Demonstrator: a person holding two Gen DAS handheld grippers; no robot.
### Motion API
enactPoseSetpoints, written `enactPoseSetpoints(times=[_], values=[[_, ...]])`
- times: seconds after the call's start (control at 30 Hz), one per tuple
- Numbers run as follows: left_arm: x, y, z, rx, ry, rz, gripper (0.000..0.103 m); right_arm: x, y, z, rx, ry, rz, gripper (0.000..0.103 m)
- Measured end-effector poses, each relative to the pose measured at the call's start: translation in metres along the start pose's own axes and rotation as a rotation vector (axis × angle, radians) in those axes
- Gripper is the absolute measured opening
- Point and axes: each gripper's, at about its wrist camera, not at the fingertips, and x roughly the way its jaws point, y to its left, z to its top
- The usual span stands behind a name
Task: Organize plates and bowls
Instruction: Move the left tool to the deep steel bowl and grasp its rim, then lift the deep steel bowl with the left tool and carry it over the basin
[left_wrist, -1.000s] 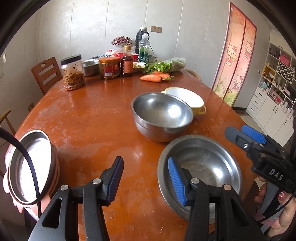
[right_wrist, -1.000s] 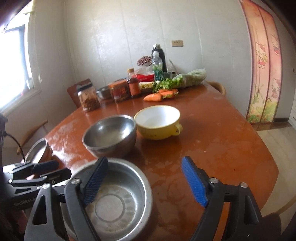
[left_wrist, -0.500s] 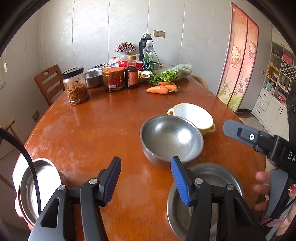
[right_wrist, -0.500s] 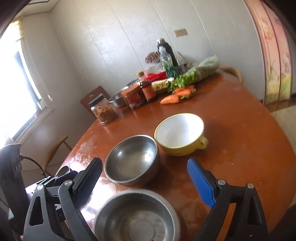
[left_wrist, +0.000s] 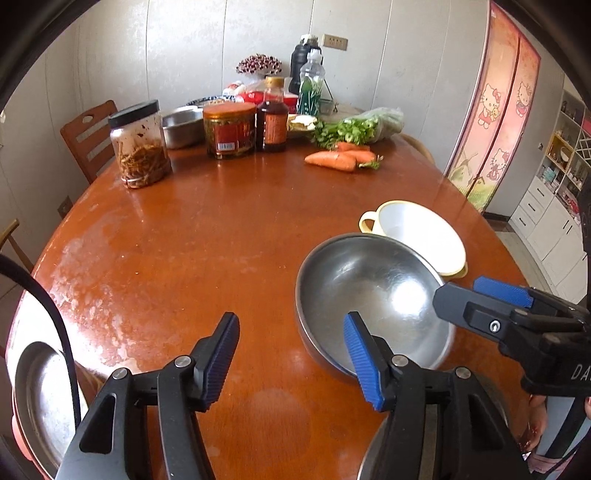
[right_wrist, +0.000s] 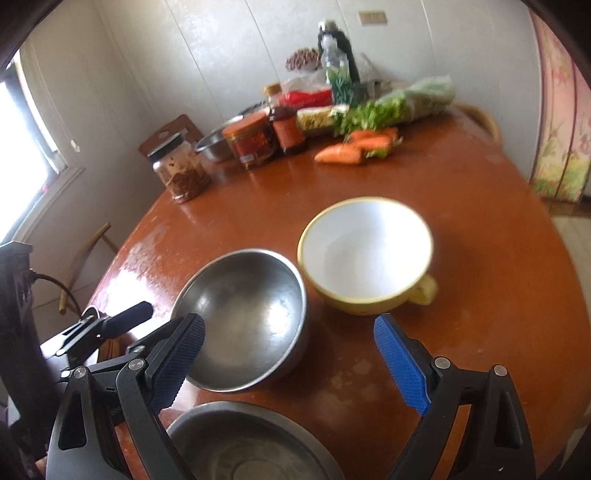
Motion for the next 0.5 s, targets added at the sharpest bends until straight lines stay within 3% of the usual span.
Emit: enactPoseSetpoints(times=[0.23, 0.3, 0.4, 0.5], values=[[0.017, -0.002, -0.001, -0.01, 0.048, -0.005, 0.059, 0.021, -0.01, -0.001, 0.043, 0.056, 0.03, 0.089], [0.02, -0.001, -0.002, -0.022, 0.059, -0.019, 0.062, 0.025, -0.007, -0.002, -0.002, 0.068, 0.003, 0.065], [0.024, -0.001, -0.003, -0.033, 0.072, -0.013, 0.066, 0.033, -0.001, -0.007, -0.058, 0.099, 0.021, 0.043], [0.031, 0.0, -0.004, -0.053, 0.098, -0.006, 0.066, 0.033, 0.005, -0.01, -0.086, 0.083, 0.023, 0.038]])
